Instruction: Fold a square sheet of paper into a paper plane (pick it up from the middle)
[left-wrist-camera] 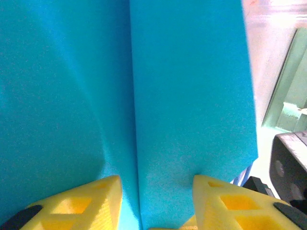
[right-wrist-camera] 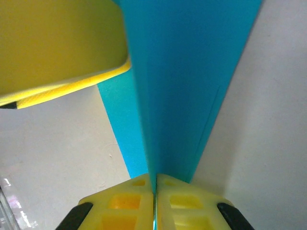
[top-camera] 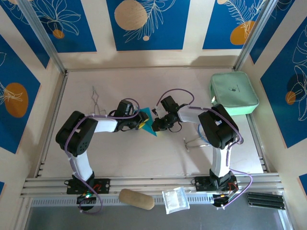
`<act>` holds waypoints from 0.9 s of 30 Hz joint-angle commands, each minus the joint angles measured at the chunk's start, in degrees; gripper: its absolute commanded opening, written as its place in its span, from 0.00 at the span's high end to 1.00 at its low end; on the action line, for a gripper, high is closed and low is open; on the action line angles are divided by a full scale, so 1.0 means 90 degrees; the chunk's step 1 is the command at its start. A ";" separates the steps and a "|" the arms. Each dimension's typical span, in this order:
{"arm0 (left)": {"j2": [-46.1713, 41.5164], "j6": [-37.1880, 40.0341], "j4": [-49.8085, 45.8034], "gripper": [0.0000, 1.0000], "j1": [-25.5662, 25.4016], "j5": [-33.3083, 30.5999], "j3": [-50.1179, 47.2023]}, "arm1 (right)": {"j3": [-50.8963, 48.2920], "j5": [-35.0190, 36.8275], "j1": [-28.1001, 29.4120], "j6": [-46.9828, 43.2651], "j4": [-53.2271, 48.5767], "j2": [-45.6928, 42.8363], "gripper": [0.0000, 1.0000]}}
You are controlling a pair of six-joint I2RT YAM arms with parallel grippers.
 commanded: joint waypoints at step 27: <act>0.0055 0.0513 0.0785 0.83 -0.0129 0.0326 0.0057 | 0.0219 -0.1250 -0.0419 0.0248 -0.0203 0.0591 0.91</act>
